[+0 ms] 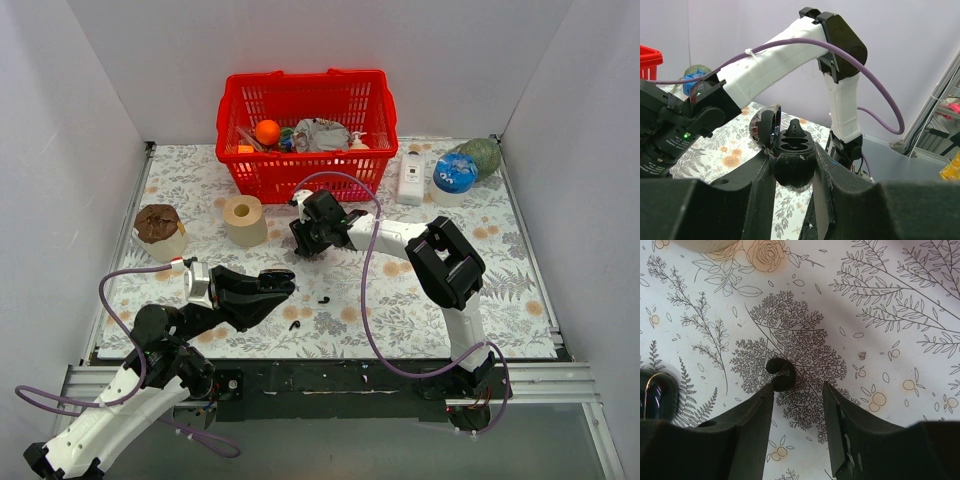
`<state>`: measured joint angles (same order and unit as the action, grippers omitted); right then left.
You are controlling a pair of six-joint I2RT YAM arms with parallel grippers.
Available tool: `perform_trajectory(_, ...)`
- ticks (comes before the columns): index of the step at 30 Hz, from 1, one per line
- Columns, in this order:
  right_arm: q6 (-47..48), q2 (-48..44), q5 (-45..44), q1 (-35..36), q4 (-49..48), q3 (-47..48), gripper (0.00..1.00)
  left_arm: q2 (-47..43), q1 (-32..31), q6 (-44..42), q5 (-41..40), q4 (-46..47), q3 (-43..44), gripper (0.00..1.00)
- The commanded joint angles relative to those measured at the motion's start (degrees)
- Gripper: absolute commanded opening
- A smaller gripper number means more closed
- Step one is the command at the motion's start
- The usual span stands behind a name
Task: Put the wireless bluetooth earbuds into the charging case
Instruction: Pick up the earbud from the center of the board.
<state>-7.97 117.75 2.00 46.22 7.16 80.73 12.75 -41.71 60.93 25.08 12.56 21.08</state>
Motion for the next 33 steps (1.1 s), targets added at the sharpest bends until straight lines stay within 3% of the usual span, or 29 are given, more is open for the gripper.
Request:
perform_trajectory(1, -0.03, 0.9, 0.55, 0.45, -1.01, 0.04, 0.51, 0.08, 0.05, 0.33, 0.58, 1.42, -0.43, 0.0)
perform_trajectory(7, 0.23, 1.34, 1.6, 0.45, -1.18, 0.22, 0.49, 0.25, 0.05, 0.33, 0.58, 1.42, -0.43, 0.0)
perform_trajectory(13, 0.5, 1.69, 2.75, 0.54, -1.36, 0.92, 0.4, -0.01, 0.05, 0.33, 0.58, 1.42, -0.51, 0.0)
perform_trajectory(22, 0.15, 0.73, 3.45, 0.54, -2.5, -0.13, 0.17, -0.01, 0.05, 0.25, 0.67, 0.98, -0.34, 0.0)
perform_trajectory(26, 0.06, -1.29, 3.45, 0.72, -4.69, -2.5, 0.03, -0.1, 0.05, 0.07, 0.58, 0.72, -0.08, 0.0)
perform_trajectory(33, -0.12, -5.59, 2.48, 0.54, -6.62, -6.71, 0.01, -0.01, 0.05, -0.19, 0.58, 0.8, -0.08, 0.0)
